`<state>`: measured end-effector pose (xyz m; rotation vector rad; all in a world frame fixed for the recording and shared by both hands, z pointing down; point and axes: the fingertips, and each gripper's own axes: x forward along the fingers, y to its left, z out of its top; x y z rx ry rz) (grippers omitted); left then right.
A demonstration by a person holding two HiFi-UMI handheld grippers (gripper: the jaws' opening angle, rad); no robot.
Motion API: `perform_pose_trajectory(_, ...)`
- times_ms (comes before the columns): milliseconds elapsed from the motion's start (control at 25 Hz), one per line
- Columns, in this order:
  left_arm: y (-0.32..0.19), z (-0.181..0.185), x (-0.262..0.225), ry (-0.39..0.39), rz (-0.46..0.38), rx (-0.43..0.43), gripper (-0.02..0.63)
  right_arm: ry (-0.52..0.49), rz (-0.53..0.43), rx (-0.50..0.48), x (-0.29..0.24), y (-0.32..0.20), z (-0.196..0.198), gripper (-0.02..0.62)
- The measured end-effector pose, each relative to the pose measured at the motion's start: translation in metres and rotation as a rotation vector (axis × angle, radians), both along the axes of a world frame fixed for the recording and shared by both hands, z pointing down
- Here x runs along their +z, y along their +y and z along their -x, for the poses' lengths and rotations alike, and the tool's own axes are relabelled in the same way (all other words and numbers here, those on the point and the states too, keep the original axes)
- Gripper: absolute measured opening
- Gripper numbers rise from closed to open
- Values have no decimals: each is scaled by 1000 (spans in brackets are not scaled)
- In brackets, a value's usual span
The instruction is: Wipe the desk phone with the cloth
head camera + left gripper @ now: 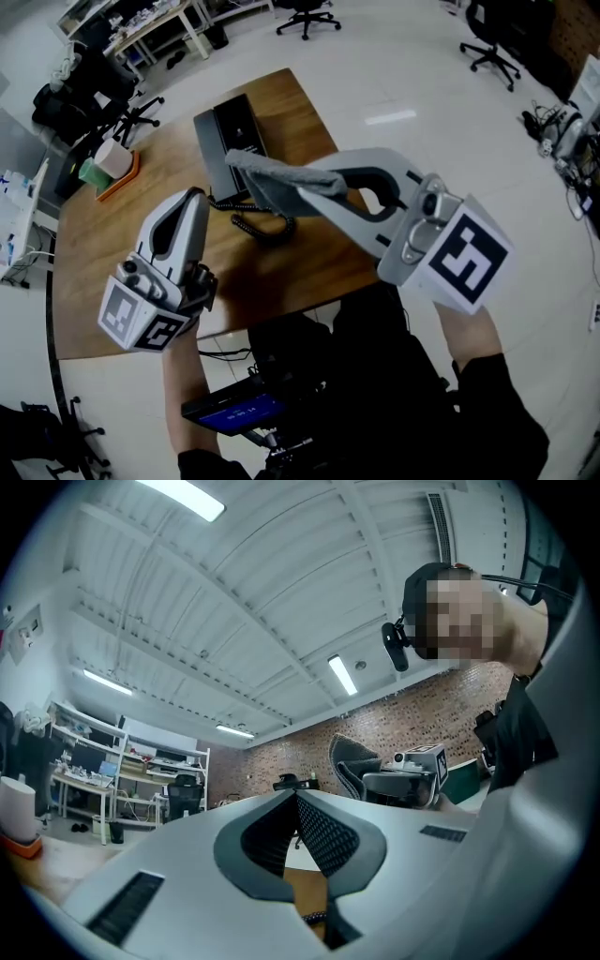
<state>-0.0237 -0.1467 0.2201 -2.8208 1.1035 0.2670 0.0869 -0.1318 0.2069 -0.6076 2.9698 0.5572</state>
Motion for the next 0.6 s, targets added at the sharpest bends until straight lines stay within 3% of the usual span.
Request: perform_pose_trajectory(600,7,-26,-14,-16,-29,18,-9,8,-91,16,-19,13,-21,23)
